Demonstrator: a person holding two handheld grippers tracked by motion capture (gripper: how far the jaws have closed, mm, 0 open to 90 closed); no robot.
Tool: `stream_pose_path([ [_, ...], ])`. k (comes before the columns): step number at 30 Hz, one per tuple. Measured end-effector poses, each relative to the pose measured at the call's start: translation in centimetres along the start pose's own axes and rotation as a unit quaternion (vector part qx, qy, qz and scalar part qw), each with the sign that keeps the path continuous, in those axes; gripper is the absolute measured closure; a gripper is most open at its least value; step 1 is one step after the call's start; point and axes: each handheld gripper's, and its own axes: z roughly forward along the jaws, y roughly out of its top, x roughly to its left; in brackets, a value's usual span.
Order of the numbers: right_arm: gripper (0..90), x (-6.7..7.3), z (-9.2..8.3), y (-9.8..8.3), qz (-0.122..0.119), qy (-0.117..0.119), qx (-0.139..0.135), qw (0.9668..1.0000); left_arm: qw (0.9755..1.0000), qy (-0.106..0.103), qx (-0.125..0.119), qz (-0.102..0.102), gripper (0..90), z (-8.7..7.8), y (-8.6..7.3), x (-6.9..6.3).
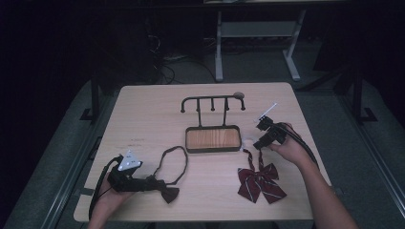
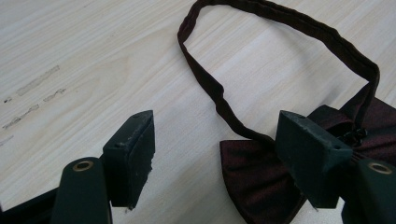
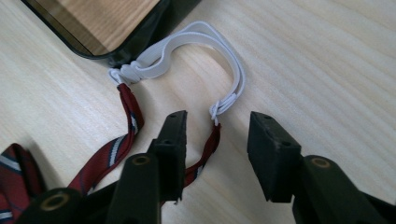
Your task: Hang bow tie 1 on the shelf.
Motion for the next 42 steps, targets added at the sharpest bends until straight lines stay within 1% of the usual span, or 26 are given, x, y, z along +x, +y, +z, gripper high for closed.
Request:
stream_pose_path([
  [3, 60.8, 0.1, 0.1, 0.0, -0.003, -0.005, 0.003, 1.0, 1.0, 0.0, 0.0, 0.001, 29.3, 0.0, 0.0, 0.0],
  [5, 64.1, 0.2, 0.3, 0.1, -0.007, -0.01, 0.008, 0.9999, 1.0, 0.0, 0.001, 0.001, 29.4, 0.0, 0.0, -0.1],
  [9, 66.4, 0.4, 0.4, 0.1, -0.009, -0.018, 0.012, 0.9997, 1.0, -0.001, 0.0, 0.003, 29.3, 0.0, 0.1, -0.1],
  [12, 68.9, 0.5, 0.6, 0.2, -0.015, -0.025, 0.016, 0.9994, 1.0, -0.002, 0.001, 0.0, 29.3, 0.0, 0.1, -0.1],
  [15, 69.9, 0.6, 0.7, 0.2, -0.019, -0.027, 0.019, 0.9993, 1.0, -0.002, 0.0, -0.001, 29.3, 0.0, 0.1, -0.1],
  [21, 77.1, 0.8, 0.9, 0.3, -0.023, -0.04, 0.025, 0.9986, 1.0, -0.003, 0.0, -0.001, 29.3, 0.0, 0.0, -0.1],
  [23, 80.6, 0.8, 0.9, 0.2, -0.024, -0.043, 0.026, 0.9985, 1.0, -0.003, -0.001, 0.0, 29.3, 0.0, 0.0, 0.0],
  [24, 83.7, 0.9, 0.7, 0.2, -0.025, -0.044, 0.024, 0.9984, 1.0, -0.003, -0.001, 0.0, 29.3, 0.0, 0.0, 0.0],
  [31, 86.8, 0.8, 0.7, 0.0, -0.023, -0.039, 0.03, 0.9985, 1.0, -0.004, -0.001, -0.001, 29.3, 0.0, 0.1, -0.1],
  [32, 86.9, 0.7, 0.5, -0.1, -0.018, -0.033, 0.031, 0.9988, 1.0, -0.005, -0.001, -0.002, 29.3, 0.0, 0.1, -0.1],
  [33, 86.9, 0.7, 0.5, -0.1, -0.018, -0.033, 0.031, 0.9988, 1.0, -0.005, -0.001, -0.002, 29.3, 0.0, 0.1, -0.1],
  [34, 87.0, 0.6, 0.3, -0.1, -0.016, -0.027, 0.027, 0.9991, 1.0, -0.005, -0.001, -0.001, 29.2, 0.0, 0.1, -0.1],
  [35, 87.0, 0.6, 0.3, -0.1, -0.016, -0.027, 0.027, 0.9991, 1.0, -0.005, -0.001, -0.001, 29.2, 0.0, 0.1, -0.1],
  [36, 87.0, 0.6, 0.0, -0.2, -0.011, -0.02, 0.024, 0.9995, 1.0, -0.005, -0.002, -0.002, 29.2, 0.0, 0.1, -0.1],
  [40, 87.0, 0.4, -0.5, -0.5, -0.005, -0.011, 0.018, 0.9998, 1.0, -0.005, -0.001, -0.001, 29.2, 0.0, 0.1, -0.1],
  [42, 86.9, 0.4, -1.2, -0.8, -0.003, -0.006, 0.005, 1.0, 1.0, -0.005, -0.001, -0.001, 29.2, 0.0, 0.1, -0.1],
])
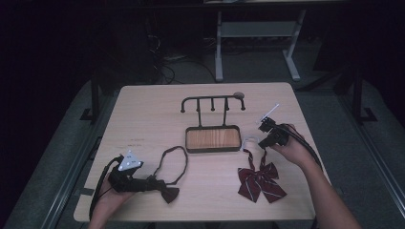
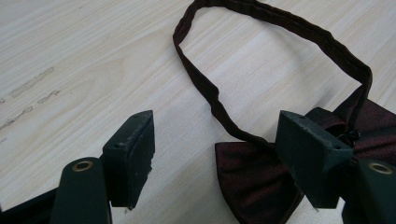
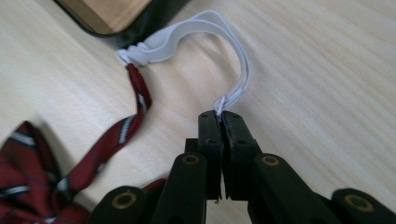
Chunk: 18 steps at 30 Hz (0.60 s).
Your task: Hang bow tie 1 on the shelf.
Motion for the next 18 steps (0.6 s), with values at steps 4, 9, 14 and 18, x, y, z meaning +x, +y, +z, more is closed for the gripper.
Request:
stream_pose_path([
  [4, 87.0, 0.2, -0.7, -0.2, -0.002, 0.009, -0.011, 0.9999, 1.0, 0.0, -0.002, -0.002, 29.2, 0.1, 0.0, -0.1],
  [9, 86.9, 0.6, -1.7, -0.6, -0.004, 0.019, -0.023, 0.9995, 1.0, -0.001, -0.002, -0.001, 29.2, 0.1, 0.0, -0.1],
  [14, 86.9, 0.8, -2.4, -1.0, -0.006, 0.03, -0.03, 0.9991, 1.0, -0.001, -0.002, -0.002, 29.1, 0.1, 0.0, -0.1],
  [18, 86.9, 0.9, -2.9, -1.3, -0.011, 0.036, -0.033, 0.9987, 1.0, -0.002, -0.002, -0.003, 29.0, 0.1, 0.0, -0.1],
])
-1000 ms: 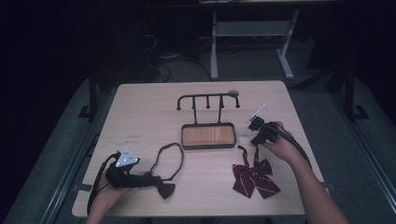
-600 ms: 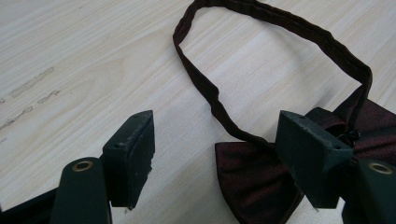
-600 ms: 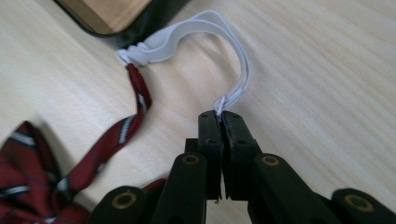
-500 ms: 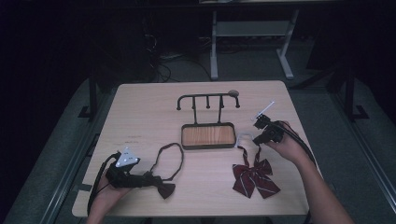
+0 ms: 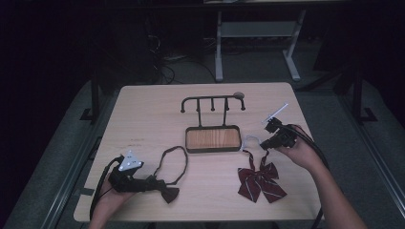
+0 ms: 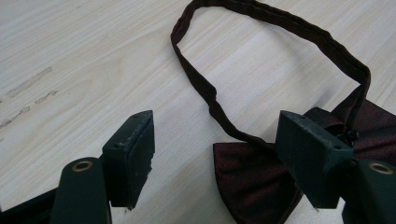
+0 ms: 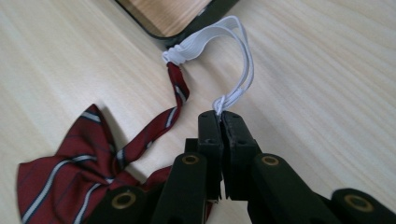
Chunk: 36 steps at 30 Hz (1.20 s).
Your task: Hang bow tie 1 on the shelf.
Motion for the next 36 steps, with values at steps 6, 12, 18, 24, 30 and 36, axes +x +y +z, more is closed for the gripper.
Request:
stream_pose_path([
  [6, 87.1, 0.3, -1.1, -0.4, -0.002, 0.011, -0.016, 0.9998, 1.0, -0.001, 0.001, 0.0, 29.0, 0.0, 0.0, 0.0],
  [12, 87.2, 0.6, -1.7, -0.7, -0.007, 0.016, -0.024, 0.9996, 1.0, -0.001, 0.002, 0.0, 29.0, 0.1, 0.0, -0.1],
  [18, 87.2, 1.0, -2.4, -0.9, -0.012, 0.026, -0.035, 0.999, 1.0, -0.001, 0.002, 0.0, 28.9, 0.1, 0.0, -0.1],
  [24, 87.2, 1.5, -3.1, -0.9, -0.018, 0.028, -0.039, 0.9987, 1.0, -0.001, 0.002, 0.0, 28.9, 0.0, 0.0, -0.1],
  [30, 87.2, 1.9, -4.0, -0.8, -0.026, 0.028, -0.045, 0.9983, 1.0, -0.001, 0.002, 0.0, 28.9, 0.0, 0.0, -0.1],
  [36, 87.2, 2.4, -4.7, -0.7, -0.032, 0.031, -0.051, 0.9977, 1.0, -0.001, 0.002, 0.0, 28.9, 0.0, 0.0, -0.1],
])
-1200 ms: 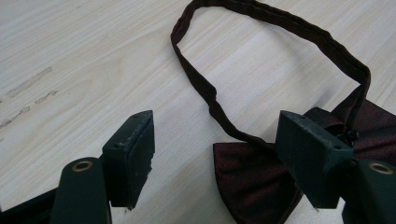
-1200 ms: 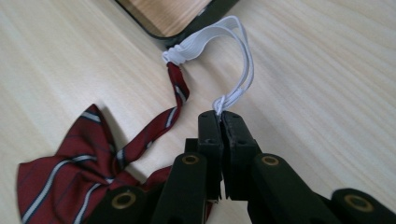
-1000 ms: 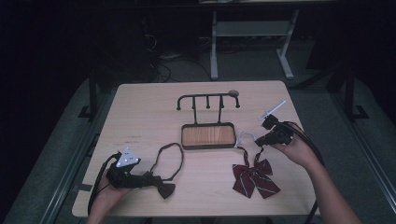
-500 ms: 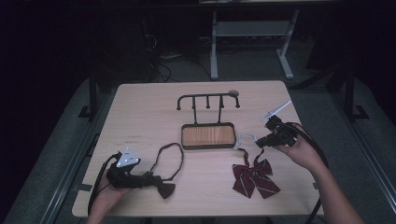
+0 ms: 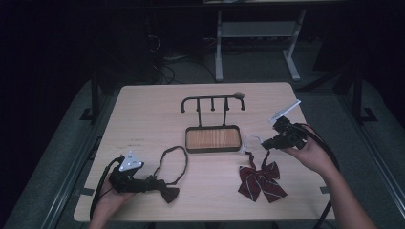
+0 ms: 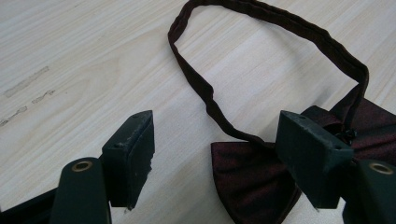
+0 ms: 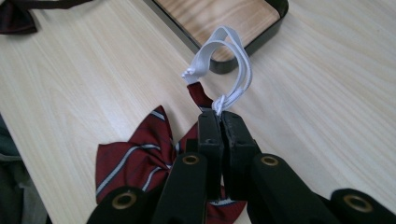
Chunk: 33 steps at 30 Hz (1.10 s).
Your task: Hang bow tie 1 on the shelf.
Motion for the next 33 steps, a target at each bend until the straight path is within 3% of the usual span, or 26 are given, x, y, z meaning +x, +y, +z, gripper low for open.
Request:
stream_pose_path([
  [33, 87.4, 2.2, -3.8, 2.0, -0.035, 0.002, -0.028, 0.999, 1.0, -0.001, -0.001, 0.003, 28.9, 0.0, 0.0, 0.1],
])
